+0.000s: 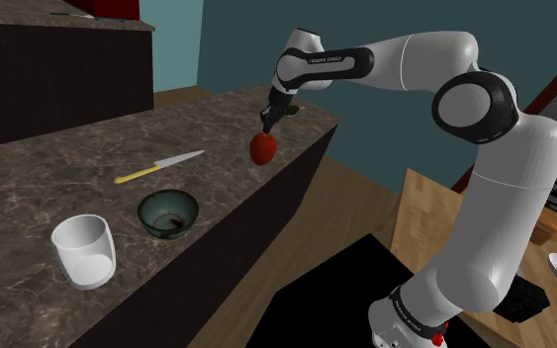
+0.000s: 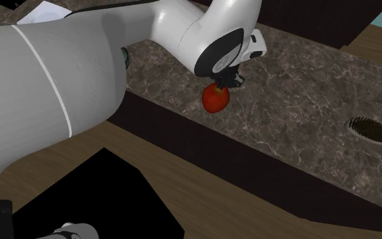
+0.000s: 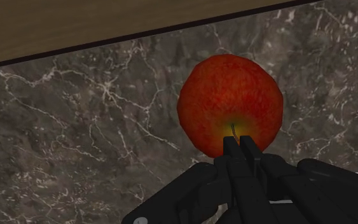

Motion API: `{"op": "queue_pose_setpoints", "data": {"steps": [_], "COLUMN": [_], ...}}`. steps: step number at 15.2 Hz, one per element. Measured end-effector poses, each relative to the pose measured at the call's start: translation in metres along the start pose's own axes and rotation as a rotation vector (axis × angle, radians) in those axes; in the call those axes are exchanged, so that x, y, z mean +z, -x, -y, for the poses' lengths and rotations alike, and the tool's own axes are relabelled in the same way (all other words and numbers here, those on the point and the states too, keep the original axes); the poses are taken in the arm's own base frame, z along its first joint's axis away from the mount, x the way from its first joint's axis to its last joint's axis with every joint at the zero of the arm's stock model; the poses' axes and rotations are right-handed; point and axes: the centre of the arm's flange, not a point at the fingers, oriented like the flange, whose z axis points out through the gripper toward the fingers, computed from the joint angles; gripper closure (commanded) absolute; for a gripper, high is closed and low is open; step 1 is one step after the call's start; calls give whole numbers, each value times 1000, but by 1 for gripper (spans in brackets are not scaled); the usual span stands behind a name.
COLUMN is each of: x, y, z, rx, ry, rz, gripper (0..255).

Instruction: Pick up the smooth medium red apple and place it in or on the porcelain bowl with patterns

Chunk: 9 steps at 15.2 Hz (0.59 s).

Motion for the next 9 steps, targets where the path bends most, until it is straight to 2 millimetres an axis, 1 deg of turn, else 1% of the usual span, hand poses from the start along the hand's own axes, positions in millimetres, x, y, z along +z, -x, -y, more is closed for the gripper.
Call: {"op": "queue_pose_setpoints", "data": {"steps": [3, 9], "x": [-11, -43], "y": [-2, -5], "z": [0, 0], "rx": [0, 0], "ry": [0, 0], "rz": [0, 0], "gripper": [255, 255]}}
